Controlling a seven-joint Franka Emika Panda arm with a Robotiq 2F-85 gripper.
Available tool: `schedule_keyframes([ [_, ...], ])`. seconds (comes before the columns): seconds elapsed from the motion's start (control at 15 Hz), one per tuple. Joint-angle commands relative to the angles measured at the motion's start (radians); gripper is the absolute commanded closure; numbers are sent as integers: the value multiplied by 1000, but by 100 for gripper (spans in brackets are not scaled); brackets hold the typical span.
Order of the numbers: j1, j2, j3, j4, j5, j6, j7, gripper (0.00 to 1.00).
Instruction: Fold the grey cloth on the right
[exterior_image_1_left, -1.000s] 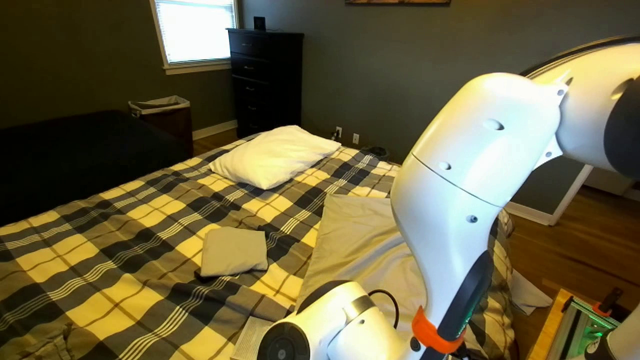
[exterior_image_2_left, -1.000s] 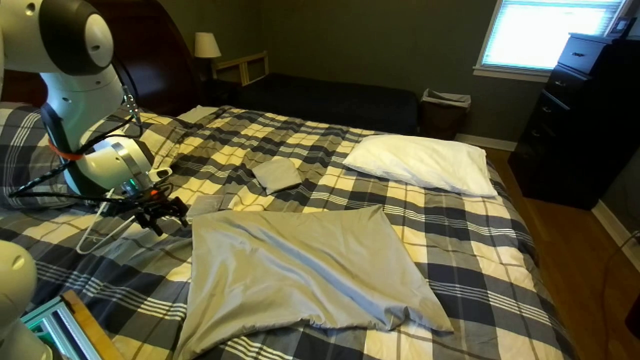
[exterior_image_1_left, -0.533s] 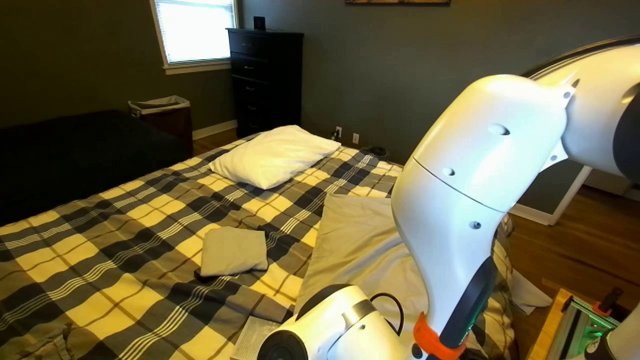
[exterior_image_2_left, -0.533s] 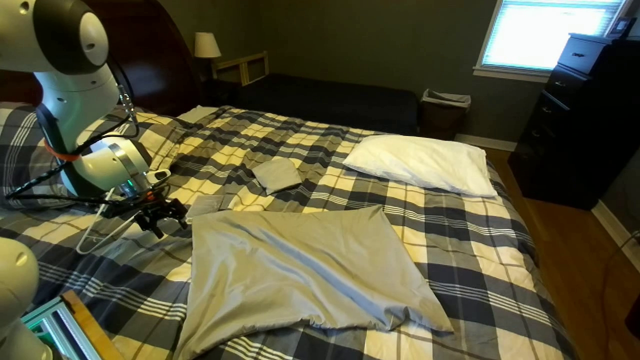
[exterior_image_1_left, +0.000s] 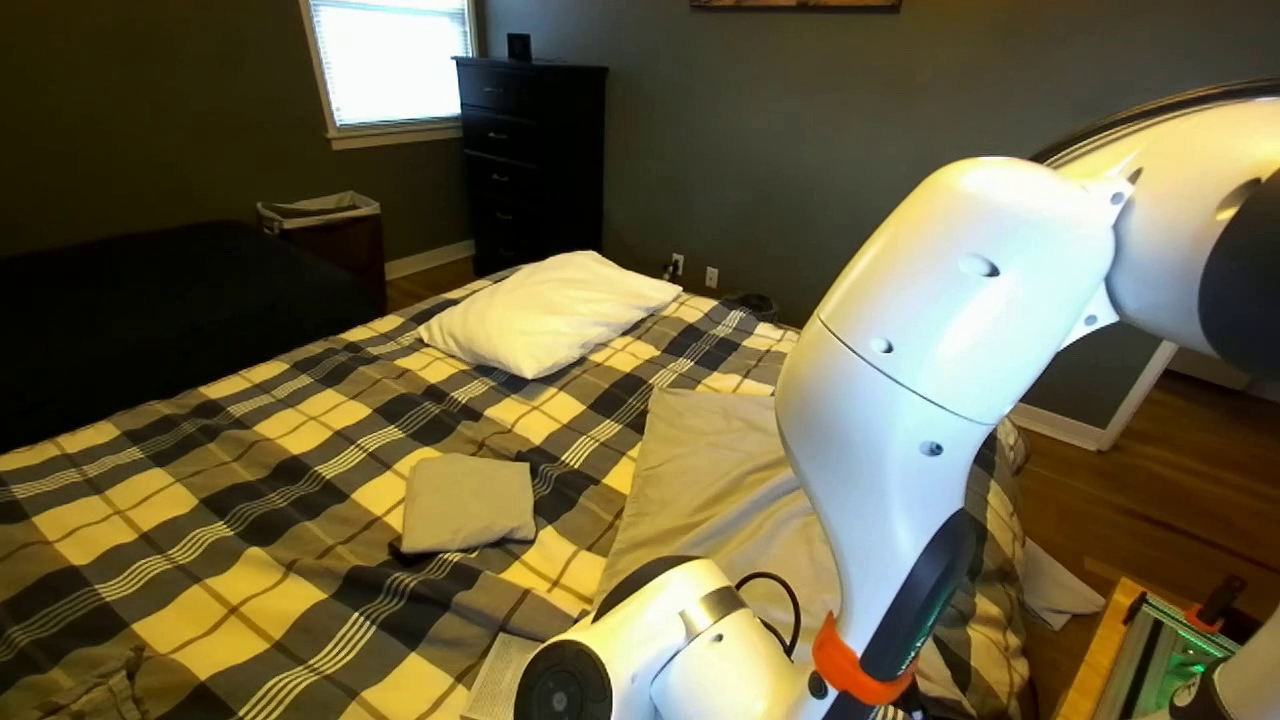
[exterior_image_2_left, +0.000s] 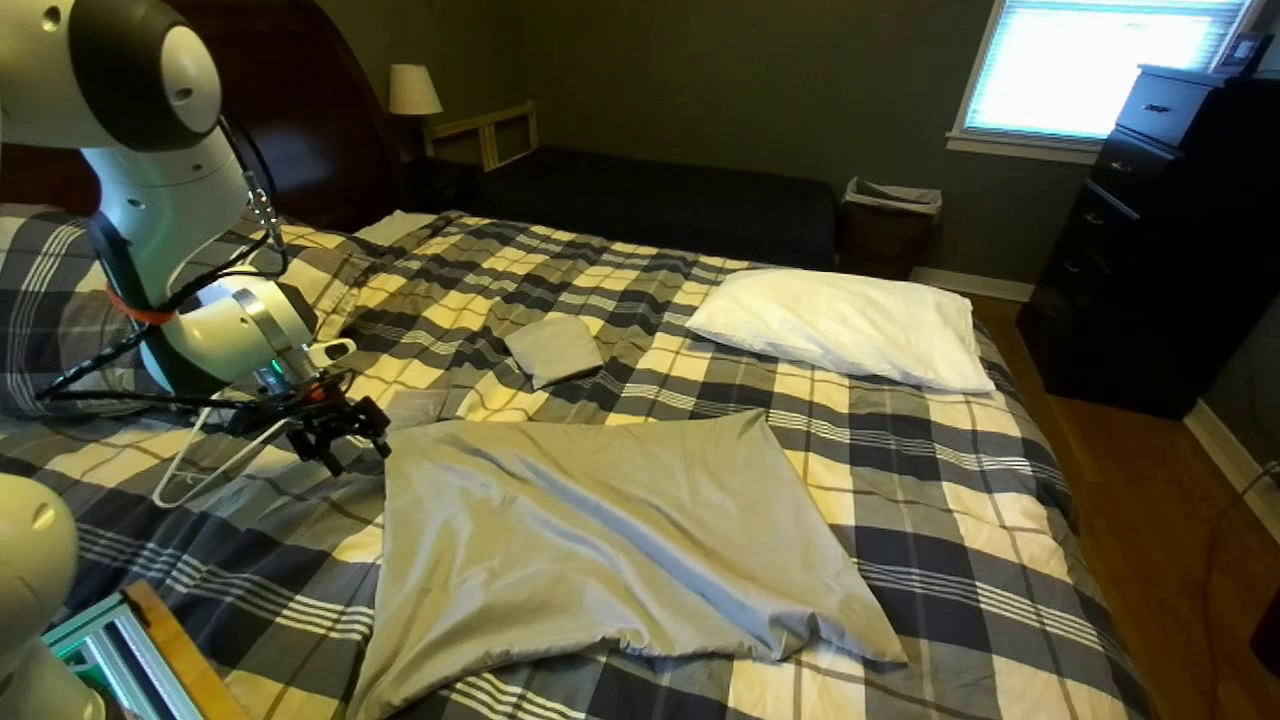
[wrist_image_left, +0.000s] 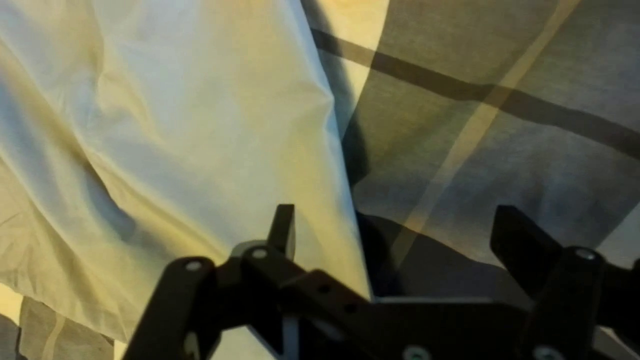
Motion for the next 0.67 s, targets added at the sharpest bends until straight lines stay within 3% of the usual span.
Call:
schedule_keyframes([
  [0.0, 4, 38, -47, 32, -9, 40, 6, 0],
  [0.33, 19, 73, -76, 79, -2, 60, 22, 0],
  [0.47, 21, 78, -83, 85, -2, 61, 25, 26],
  [0.6, 18, 84, -88, 87, 1, 62, 28, 42],
])
